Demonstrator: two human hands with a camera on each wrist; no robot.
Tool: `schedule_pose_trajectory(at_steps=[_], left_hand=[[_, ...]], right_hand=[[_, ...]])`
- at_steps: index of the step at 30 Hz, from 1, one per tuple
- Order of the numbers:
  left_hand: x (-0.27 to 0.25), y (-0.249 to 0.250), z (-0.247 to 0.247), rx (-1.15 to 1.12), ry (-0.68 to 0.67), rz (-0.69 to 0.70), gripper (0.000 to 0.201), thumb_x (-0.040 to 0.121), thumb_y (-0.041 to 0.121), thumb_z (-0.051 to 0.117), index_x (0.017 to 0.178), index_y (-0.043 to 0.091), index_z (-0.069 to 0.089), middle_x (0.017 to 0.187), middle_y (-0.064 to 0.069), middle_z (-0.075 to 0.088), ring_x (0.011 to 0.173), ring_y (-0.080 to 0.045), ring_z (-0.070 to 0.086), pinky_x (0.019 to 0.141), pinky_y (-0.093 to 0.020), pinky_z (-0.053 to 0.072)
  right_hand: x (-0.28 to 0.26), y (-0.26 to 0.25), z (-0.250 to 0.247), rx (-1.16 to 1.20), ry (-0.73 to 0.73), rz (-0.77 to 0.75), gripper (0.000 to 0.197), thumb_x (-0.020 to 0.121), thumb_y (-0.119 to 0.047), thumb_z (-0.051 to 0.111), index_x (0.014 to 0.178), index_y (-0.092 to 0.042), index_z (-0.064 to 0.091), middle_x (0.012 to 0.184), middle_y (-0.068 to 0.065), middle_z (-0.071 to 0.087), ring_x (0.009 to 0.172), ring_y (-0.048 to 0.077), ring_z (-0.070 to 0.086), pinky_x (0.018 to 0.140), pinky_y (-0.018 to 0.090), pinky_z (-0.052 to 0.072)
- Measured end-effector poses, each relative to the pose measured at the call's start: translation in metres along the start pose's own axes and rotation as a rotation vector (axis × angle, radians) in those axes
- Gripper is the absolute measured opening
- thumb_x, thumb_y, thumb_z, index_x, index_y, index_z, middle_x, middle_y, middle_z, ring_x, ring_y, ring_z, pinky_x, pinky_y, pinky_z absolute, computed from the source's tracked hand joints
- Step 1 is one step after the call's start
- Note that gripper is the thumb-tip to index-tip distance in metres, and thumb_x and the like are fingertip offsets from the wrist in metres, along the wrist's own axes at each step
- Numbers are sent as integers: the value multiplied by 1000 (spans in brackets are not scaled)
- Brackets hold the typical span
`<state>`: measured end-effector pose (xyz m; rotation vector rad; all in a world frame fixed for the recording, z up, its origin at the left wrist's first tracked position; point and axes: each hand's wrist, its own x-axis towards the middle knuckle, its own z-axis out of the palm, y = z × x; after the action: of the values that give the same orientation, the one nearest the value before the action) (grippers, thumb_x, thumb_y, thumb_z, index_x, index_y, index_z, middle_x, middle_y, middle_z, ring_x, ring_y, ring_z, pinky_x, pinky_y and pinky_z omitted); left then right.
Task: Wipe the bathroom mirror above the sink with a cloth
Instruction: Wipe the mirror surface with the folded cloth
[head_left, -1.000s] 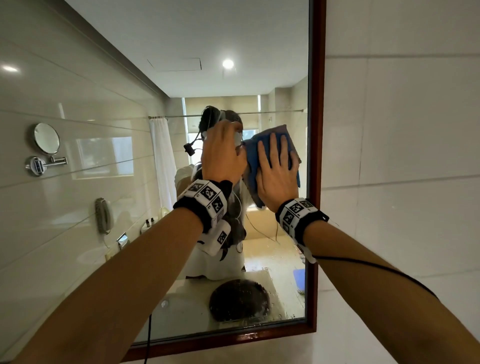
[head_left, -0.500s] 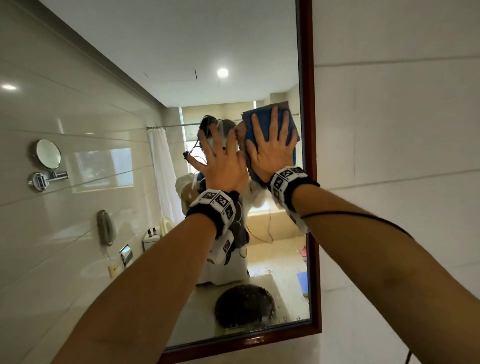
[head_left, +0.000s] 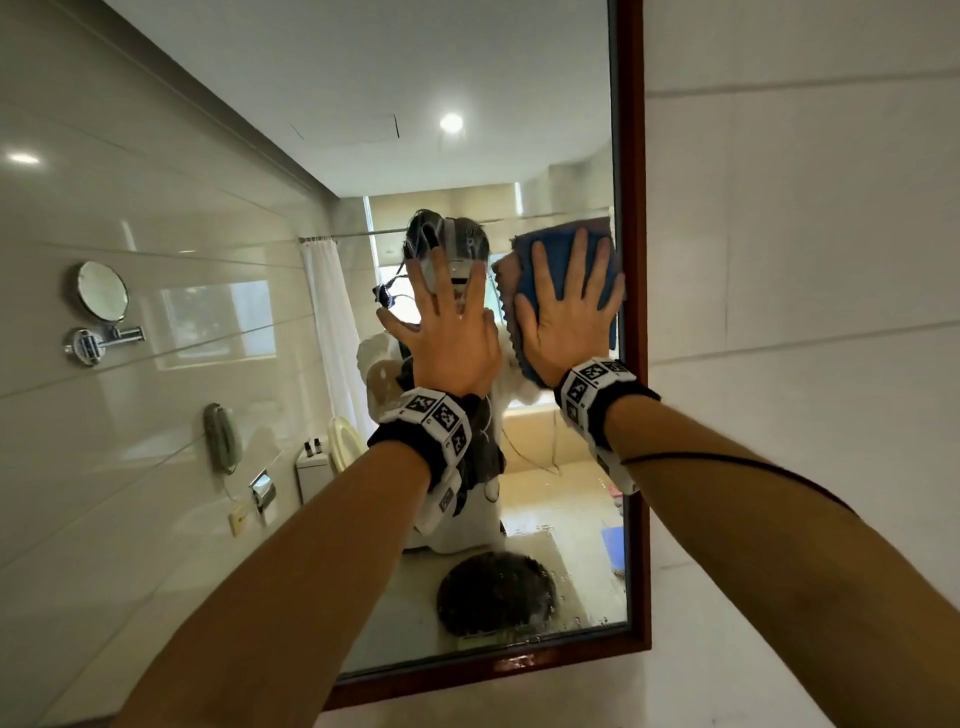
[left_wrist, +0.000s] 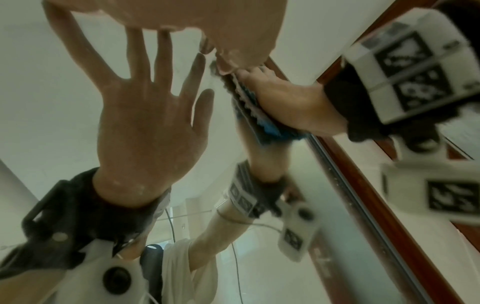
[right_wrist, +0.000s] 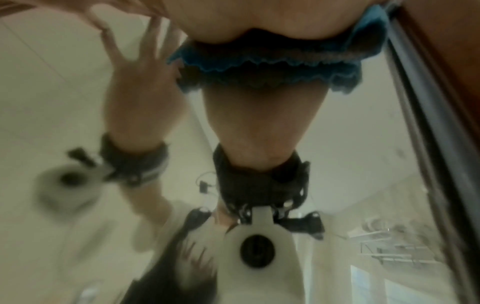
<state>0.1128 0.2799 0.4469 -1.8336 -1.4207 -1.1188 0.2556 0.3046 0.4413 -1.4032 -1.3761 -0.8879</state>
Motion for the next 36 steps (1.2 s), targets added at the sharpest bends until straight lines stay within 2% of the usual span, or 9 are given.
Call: schedule_pose_trajectory(at_steps=[2, 6, 9, 12, 15, 20, 24, 30, 36], left_hand=[[-2, 4, 1, -3, 1, -20, 62, 95, 44, 7, 156, 32, 7, 164, -13, -6, 149, -40, -7, 103, -81, 7], [-10, 9, 12, 16, -15, -30, 60, 101, 43, 28, 156, 32, 6, 163, -15, -7, 148, -43, -8, 100, -83, 7], [-14, 8, 12, 52, -32, -24, 61, 102, 42, 31, 156, 33, 4, 163, -16, -8, 148, -44, -9, 100, -82, 8], [-16, 8, 7, 54, -67, -9, 59, 104, 41, 29, 155, 33, 2, 163, -15, -10, 148, -43, -11, 102, -82, 7], [-18, 7, 4, 38, -75, -2, 60, 103, 41, 32, 156, 33, 4, 163, -13, -10, 148, -40, -12, 103, -81, 7], [-27, -3, 0, 17, -43, 15, 59, 98, 39, 35, 154, 35, 15, 164, -8, -10, 150, -36, -8, 106, -77, 12], [-39, -10, 11, 71, -3, 9, 63, 96, 45, 36, 154, 34, 15, 164, -14, -5, 149, -41, -2, 103, -79, 17], [-56, -5, 25, 73, 58, 74, 57, 98, 40, 34, 153, 30, 25, 163, -16, 11, 148, -45, 9, 103, -78, 16], [-76, 2, 34, 30, -52, 43, 67, 92, 48, 2, 157, 30, 6, 163, -18, -2, 148, -46, -1, 102, -81, 11]], right_hand=[[-33, 6, 8, 1, -19, -10, 63, 99, -52, 28, 155, -26, 18, 161, 20, 9, 146, 44, 6, 112, 64, 7], [-94, 13, 20, -13, -80, 10, 64, 99, -52, 23, 155, -24, 9, 160, 23, 10, 146, 46, 9, 111, 66, 13], [-107, 14, 21, -5, -108, 30, 65, 98, -52, 21, 154, -23, 6, 159, 25, 13, 145, 48, 13, 111, 66, 17], [-100, 15, 17, -3, -137, 11, 65, 98, -53, 21, 154, -23, 5, 159, 25, 12, 145, 47, 12, 111, 65, 16], [-65, 11, 7, 2, -99, 36, 65, 99, -52, 21, 155, -21, 12, 159, 24, 13, 145, 46, 13, 112, 64, 18], [9, 0, -12, -22, -61, 48, 64, 98, -53, 20, 156, -25, 10, 161, 20, 5, 147, 43, 3, 115, 62, 5], [10, -2, -7, -34, -48, 47, 64, 98, -53, 21, 156, -27, 11, 162, 18, 4, 148, 41, 2, 114, 62, 4], [-58, 6, 12, -25, -79, -6, 63, 98, -54, 24, 155, -28, 13, 161, 19, 6, 147, 43, 4, 113, 63, 4], [-180, 20, 38, -12, -178, 28, 65, 97, -53, 25, 154, -25, 11, 159, 24, 10, 145, 48, 9, 111, 68, 14]])
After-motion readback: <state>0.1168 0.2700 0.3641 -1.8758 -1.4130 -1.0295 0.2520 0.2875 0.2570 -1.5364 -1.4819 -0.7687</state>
